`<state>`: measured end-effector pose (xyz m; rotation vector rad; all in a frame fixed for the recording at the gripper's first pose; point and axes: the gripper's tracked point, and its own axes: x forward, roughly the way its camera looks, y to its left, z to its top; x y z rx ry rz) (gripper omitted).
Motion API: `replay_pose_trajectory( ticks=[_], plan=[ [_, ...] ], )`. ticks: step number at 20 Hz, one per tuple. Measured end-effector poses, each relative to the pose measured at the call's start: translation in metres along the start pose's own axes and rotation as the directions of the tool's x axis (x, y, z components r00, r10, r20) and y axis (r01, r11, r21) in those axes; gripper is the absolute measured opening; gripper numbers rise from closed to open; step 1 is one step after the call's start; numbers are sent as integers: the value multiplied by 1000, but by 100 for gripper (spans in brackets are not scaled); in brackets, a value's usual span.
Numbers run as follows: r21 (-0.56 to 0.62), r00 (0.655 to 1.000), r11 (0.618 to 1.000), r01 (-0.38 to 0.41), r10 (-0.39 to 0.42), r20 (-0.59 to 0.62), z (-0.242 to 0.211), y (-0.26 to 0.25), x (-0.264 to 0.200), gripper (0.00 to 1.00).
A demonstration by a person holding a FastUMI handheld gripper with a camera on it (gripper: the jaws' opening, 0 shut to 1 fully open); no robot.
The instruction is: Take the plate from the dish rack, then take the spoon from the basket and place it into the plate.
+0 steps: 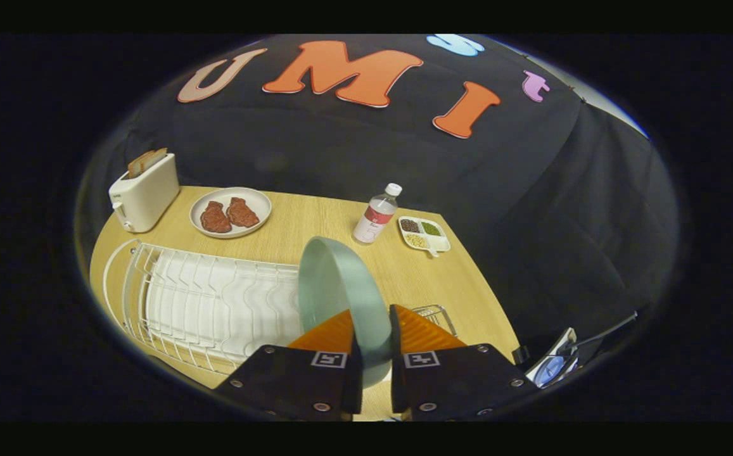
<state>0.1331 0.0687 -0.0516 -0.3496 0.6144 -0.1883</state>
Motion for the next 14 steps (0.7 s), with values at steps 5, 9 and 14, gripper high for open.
replay_pose_trajectory(
  ticks=[5, 9, 14],
  plan=[
    [142, 997, 987, -79, 79, 9, -8, -10, -14, 16],
    [279, 975, 935, -218, 220, 24, -26, -5, -32, 14],
    [406, 928, 842, -356, 370, 47, -57, 0, -64, 14]
  ],
)
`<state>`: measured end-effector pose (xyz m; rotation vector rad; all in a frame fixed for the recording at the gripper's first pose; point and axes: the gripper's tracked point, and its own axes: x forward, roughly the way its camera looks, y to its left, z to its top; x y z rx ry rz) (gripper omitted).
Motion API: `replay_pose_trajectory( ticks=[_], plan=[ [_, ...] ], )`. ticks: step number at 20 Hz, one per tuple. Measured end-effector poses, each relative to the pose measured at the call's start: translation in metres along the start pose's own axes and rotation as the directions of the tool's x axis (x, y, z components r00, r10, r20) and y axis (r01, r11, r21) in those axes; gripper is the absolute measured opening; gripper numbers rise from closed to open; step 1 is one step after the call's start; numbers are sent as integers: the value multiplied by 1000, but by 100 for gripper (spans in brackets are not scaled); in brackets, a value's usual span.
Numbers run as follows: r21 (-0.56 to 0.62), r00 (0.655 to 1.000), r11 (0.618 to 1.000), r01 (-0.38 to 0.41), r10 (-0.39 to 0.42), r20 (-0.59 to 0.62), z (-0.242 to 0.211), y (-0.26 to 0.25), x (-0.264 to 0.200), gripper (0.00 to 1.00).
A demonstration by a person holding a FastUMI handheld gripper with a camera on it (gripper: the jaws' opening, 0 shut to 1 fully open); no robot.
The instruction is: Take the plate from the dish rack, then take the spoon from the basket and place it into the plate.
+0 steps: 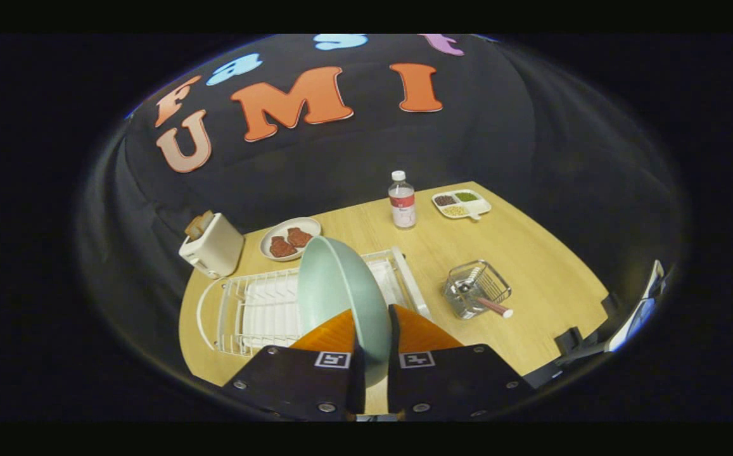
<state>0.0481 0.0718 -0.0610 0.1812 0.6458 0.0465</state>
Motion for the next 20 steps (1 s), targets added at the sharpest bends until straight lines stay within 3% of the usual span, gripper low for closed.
replay_pose_trajectory(
  ticks=[9, 20],
  plan=[
    [161, 977, 972, -171, 189, -103, -91, -4, -40, 12],
    [302, 946, 933, -197, 262, -190, -176, -21, -22, 12]
  ],
)
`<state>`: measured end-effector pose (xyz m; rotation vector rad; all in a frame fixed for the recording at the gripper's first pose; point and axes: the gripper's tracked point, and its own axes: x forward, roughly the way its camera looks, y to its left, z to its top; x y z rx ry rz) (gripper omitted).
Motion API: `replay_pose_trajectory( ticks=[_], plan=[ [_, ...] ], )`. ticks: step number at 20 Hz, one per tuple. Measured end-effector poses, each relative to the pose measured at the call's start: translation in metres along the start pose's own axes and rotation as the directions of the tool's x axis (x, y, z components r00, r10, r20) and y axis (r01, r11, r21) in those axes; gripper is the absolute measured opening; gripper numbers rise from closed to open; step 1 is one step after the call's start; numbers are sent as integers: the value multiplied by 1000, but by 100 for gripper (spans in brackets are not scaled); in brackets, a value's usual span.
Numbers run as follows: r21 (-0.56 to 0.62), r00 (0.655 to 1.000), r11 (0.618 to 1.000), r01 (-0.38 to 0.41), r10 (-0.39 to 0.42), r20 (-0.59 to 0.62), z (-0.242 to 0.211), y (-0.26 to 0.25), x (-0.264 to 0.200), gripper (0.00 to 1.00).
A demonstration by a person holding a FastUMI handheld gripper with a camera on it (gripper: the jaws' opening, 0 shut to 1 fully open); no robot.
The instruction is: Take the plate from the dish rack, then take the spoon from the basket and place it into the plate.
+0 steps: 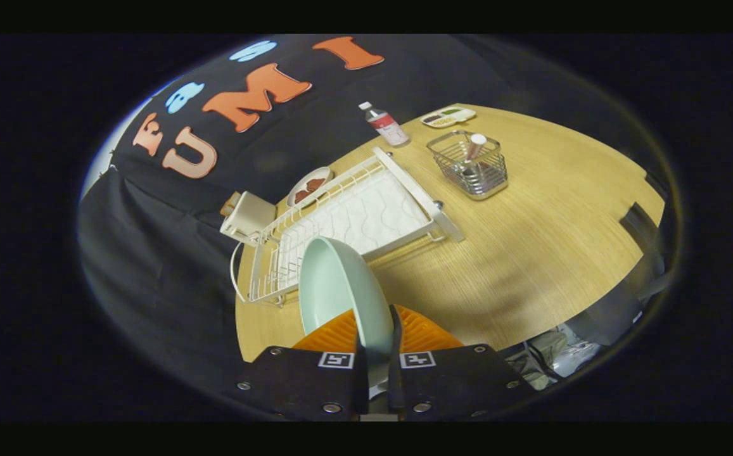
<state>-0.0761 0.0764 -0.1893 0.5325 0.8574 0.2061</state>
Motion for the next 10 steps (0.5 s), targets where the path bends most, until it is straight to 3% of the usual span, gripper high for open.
replay_pose_trajectory(
  ticks=[6, 10],
  plan=[
    [47, 997, 999, -4, 8, -72, -40, -21, 21, 12],
    [125, 991, 991, -49, 64, -114, -57, -24, 34, 12]
  ],
)
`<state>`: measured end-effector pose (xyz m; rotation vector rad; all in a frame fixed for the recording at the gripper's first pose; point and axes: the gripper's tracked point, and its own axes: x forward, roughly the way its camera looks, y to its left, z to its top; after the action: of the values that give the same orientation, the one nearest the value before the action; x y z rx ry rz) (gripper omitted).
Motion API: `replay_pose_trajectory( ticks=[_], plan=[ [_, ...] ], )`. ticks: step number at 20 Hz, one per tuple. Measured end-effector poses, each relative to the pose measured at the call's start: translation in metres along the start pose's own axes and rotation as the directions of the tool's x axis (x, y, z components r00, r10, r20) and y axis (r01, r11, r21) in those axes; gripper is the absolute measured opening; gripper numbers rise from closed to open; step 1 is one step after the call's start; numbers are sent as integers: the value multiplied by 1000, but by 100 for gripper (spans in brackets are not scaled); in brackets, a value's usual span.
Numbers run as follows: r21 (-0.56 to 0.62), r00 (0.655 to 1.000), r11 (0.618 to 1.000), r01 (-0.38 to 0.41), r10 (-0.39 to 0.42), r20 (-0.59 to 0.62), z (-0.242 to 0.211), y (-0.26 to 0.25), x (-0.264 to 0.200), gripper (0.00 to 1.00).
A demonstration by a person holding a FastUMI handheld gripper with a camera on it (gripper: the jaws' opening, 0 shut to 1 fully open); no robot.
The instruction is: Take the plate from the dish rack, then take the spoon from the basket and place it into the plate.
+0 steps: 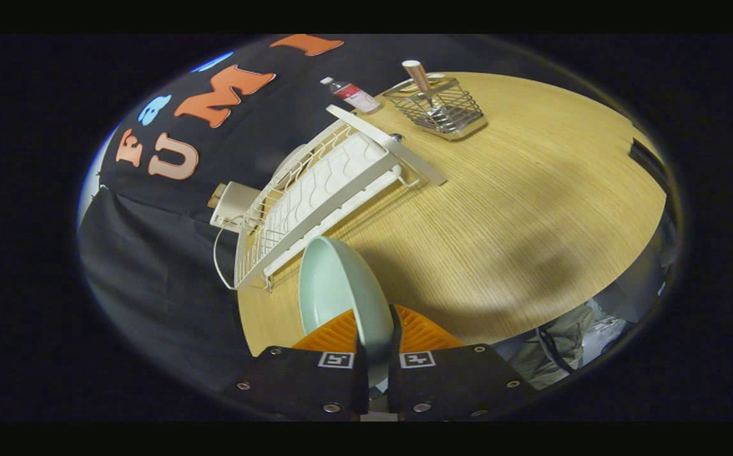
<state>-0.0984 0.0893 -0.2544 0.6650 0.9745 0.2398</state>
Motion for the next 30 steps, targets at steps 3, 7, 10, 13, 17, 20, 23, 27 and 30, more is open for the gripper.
replay_pose_trajectory(
  ticks=[3, 7, 10, 13, 17, 20, 23, 27, 30],
  plan=[
    [40, 1000, 999, -22, 23, -11, 0, -2, 5, 12],
    [25, 1000, 1000, -2, 3, -15, 6, -6, 12, 19],
    [-14, 998, 998, 67, -67, -14, 11, -22, 16, 24],
    [20, 997, 997, 70, -70, -22, 14, -26, 18, 28],
    [-20, 995, 995, 94, -94, -13, 19, -30, 16, 34],
    [-65, 993, 991, 116, -115, 13, 30, -32, 9, 40],
    [-104, 991, 986, 131, -128, 34, 44, -33, 0, 52],
    [-131, 984, 977, 166, -156, 81, 74, -37, -16, 75],
    [-170, 967, 960, 221, -193, 167, 107, -43, -28, 95]
  ],
)
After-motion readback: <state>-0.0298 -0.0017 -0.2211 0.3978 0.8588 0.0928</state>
